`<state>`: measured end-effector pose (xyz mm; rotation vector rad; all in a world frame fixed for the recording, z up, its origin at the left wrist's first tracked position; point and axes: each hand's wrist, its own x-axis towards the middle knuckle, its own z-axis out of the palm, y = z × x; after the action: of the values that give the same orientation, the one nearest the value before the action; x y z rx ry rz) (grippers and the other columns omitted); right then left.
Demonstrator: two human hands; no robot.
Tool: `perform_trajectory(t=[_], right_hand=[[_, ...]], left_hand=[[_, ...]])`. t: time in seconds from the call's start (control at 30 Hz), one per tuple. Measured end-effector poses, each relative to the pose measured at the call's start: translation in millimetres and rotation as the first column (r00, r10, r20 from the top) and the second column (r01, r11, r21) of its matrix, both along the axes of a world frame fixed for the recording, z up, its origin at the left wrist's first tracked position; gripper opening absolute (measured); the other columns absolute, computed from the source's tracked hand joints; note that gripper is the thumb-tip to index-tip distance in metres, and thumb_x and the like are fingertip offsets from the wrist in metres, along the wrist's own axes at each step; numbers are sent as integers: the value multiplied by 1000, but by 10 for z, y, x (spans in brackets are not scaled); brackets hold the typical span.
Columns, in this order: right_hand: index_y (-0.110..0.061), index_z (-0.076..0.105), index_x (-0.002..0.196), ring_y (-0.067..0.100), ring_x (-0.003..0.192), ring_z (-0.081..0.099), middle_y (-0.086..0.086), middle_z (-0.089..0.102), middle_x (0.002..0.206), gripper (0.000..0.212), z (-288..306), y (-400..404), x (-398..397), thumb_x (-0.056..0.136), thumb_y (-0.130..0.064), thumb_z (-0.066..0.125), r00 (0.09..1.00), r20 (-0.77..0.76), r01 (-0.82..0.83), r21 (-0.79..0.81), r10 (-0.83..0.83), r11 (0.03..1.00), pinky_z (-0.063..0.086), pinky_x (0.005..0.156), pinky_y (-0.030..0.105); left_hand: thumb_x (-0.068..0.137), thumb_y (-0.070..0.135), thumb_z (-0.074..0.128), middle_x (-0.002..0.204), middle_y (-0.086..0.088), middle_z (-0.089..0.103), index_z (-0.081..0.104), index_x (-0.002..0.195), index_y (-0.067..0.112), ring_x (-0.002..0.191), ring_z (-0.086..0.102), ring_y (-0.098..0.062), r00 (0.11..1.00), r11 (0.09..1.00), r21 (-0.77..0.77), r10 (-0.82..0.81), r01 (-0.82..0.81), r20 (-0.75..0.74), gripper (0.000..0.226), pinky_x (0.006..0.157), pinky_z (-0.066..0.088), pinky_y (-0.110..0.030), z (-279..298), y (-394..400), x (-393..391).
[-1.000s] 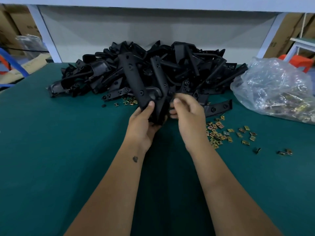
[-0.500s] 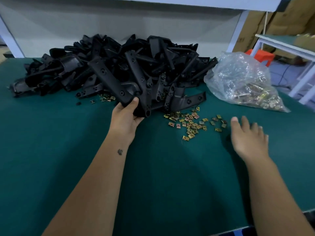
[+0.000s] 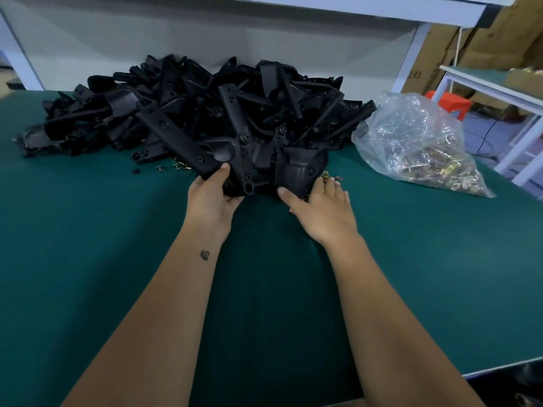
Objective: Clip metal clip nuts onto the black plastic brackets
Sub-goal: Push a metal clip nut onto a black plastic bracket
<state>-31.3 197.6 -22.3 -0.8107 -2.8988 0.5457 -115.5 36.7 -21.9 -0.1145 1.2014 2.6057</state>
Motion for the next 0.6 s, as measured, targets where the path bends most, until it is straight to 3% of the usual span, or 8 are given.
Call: perform_trajectory(t=[0.1,0.3,0.33,0.4,0.43,0.5,0.53,0.6], right_hand=[[-3,-2,156,27,152,-4,16,-3,164,111,-14,-220,-287,84,-83,27,1000,-5,-18,8,18,1000,-3,122,41],[-4,0,156,29,152,0,18,-2,164,99,11,-371,-648,91,-76,18,998,5,-70,25,70,997,1,123,43],[-7,8,157,27,152,5,16,5,164,93,14,-352,-638,93,-73,18,996,-55,-75,-28,74,997,2,123,43],[-14,38,150,23,143,28,8,40,151,77,31,-285,-593,95,-67,22,969,-243,-98,-242,37,965,15,120,44],[-15,52,139,20,128,41,0,56,128,70,44,-255,-554,96,-64,25,943,-331,-109,-386,-27,916,26,111,42],[-16,64,119,10,97,50,-15,54,92,56,63,-188,-491,98,-58,33,892,-413,-124,-614,-183,779,37,88,31],[-18,66,113,5,91,51,-18,55,91,47,62,-161,-475,99,-53,38,869,-434,-142,-681,-239,718,37,82,27],[-22,67,119,3,104,55,-16,60,108,33,51,-118,-444,100,-40,47,811,-482,-195,-756,-331,625,37,85,21]], left_hand=[[99,12,59,108,-5,74,65,111,14,98,72,-19,1000,999,16,29,-29,-6,14,81,61,-40,-13,-9,15],[102,13,54,115,-11,70,61,121,10,99,72,-25,998,996,70,-56,55,8,21,73,61,-41,-13,-56,-11],[102,14,53,117,-12,70,60,125,10,101,71,-26,996,994,64,-86,86,3,24,72,61,-40,-10,-54,-6],[102,14,53,117,-12,71,59,128,10,104,70,-26,991,990,46,-134,134,-8,26,75,61,-40,-1,-47,0],[102,14,54,114,-10,73,60,126,11,102,71,-25,989,989,39,-145,145,-9,25,75,61,-40,6,-43,1],[101,13,55,107,-6,76,62,120,13,95,73,-21,988,987,43,-154,155,-6,20,76,61,-38,21,-38,4],[101,13,55,105,-5,76,62,117,14,94,73,-19,988,987,51,-152,152,-5,18,77,61,-37,25,-40,6],[101,12,55,104,-5,76,63,112,15,97,72,-20,991,989,61,-134,134,1,14,78,61,-39,19,-59,9]])
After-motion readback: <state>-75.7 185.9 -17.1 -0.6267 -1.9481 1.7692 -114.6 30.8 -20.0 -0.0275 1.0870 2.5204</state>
